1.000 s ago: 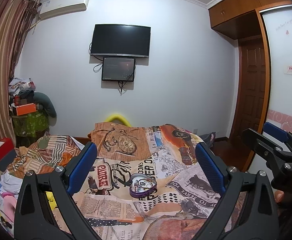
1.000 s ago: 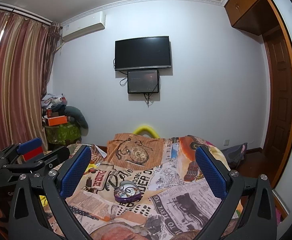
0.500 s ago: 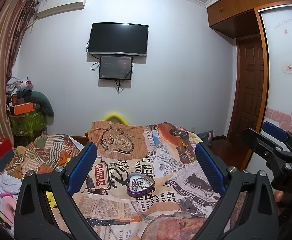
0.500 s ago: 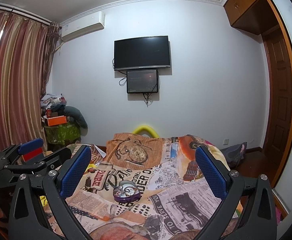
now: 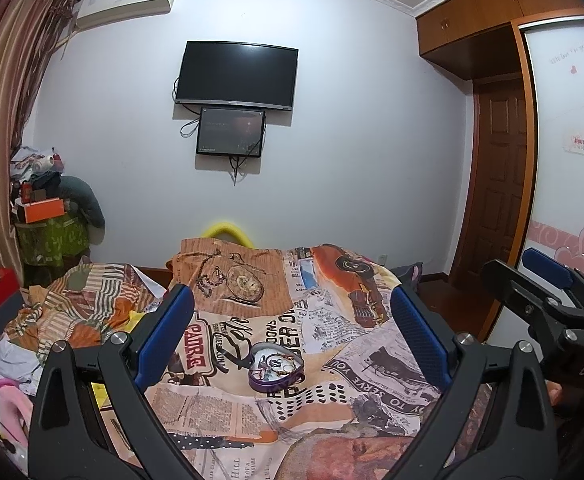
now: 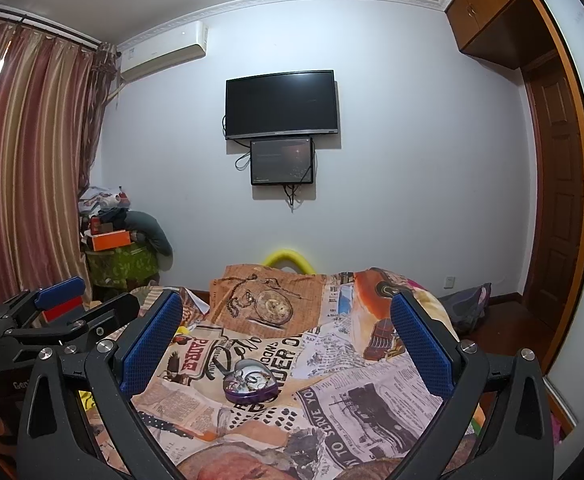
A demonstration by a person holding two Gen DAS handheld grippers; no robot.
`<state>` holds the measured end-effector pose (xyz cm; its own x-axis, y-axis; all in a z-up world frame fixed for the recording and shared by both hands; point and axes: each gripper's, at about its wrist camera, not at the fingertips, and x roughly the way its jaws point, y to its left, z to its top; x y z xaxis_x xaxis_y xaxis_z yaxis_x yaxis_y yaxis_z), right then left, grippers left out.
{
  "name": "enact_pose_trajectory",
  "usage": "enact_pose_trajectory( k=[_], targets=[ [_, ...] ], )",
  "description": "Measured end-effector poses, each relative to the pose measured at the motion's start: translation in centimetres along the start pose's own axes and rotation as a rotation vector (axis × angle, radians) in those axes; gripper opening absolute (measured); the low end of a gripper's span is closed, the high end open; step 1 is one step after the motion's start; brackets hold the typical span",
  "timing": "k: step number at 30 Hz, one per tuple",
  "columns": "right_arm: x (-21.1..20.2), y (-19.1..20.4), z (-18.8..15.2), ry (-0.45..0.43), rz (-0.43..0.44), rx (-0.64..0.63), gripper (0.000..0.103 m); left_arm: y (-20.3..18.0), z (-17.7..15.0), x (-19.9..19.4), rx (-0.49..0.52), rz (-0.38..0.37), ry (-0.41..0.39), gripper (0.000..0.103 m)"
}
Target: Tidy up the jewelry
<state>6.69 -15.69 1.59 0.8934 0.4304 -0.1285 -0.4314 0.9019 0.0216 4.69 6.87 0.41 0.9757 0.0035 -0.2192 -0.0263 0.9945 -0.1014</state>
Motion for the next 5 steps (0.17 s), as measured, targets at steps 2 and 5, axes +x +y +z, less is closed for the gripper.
enact_pose_trajectory(
  k=[2, 5],
  targets=[
    [0.14, -0.02, -0.09, 0.004, -0.002, 0.000, 0.103, 0.11, 0.00, 0.18, -0.006, -0.011, 0.007, 0.100],
    [0.30, -0.09, -0.21, 0.010, -0.003, 0.004, 0.103, 0.20, -0.01, 0.42, -0.005, -0.008, 0.012, 0.100]
  ],
)
